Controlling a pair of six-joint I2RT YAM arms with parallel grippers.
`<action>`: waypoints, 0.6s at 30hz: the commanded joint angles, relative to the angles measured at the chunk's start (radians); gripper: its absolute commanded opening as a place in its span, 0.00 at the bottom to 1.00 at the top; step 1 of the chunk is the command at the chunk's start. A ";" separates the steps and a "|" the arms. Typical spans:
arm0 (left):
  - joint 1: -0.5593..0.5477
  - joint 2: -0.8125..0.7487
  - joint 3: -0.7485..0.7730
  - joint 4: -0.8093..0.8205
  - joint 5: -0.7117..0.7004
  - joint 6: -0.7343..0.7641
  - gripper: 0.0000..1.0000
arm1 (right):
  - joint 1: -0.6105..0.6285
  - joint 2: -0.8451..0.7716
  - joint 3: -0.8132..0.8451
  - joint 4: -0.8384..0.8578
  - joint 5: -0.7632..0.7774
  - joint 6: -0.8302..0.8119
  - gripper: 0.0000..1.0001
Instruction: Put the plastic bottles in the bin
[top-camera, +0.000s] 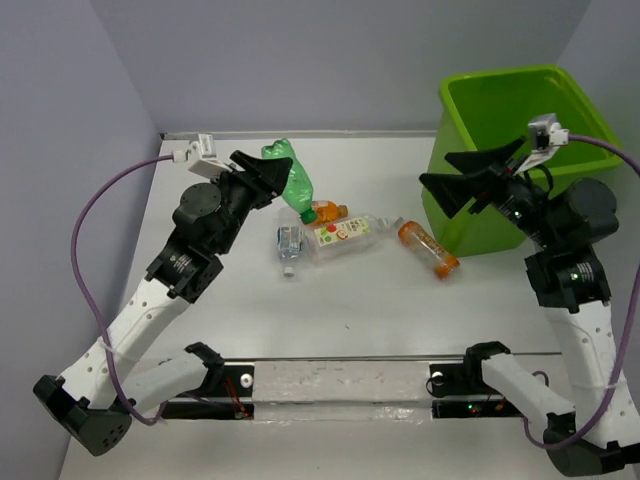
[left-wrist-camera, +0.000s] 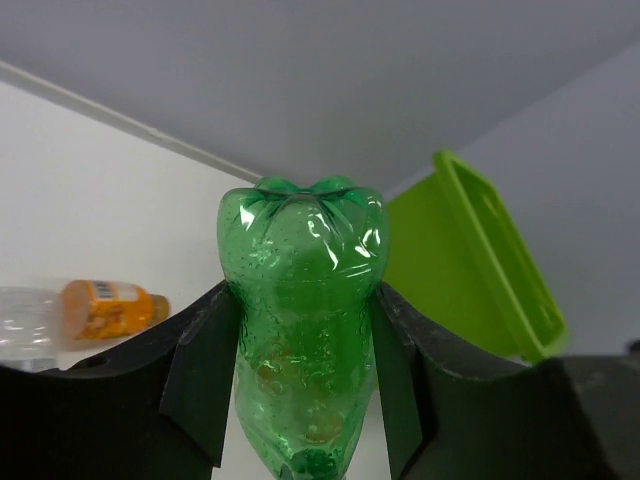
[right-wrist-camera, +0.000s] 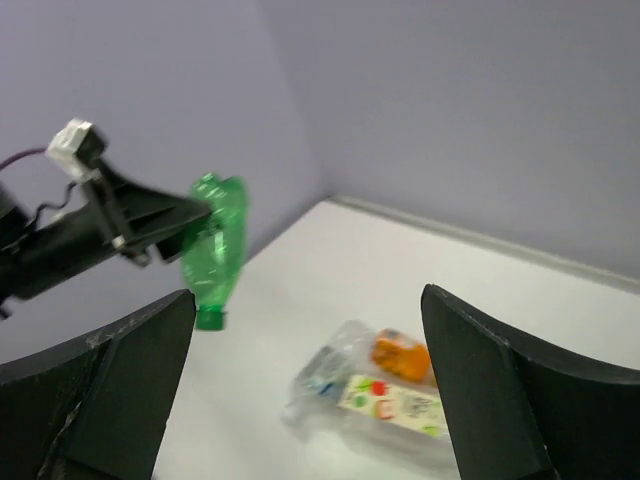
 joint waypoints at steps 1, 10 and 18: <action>-0.136 0.047 0.041 0.132 0.008 0.034 0.15 | 0.111 0.022 -0.155 0.173 -0.320 0.212 1.00; -0.320 0.164 0.079 0.307 0.059 0.047 0.15 | 0.390 0.106 -0.201 0.114 -0.152 0.074 1.00; -0.423 0.198 0.067 0.393 0.077 0.095 0.18 | 0.433 0.154 -0.260 0.161 -0.074 0.103 1.00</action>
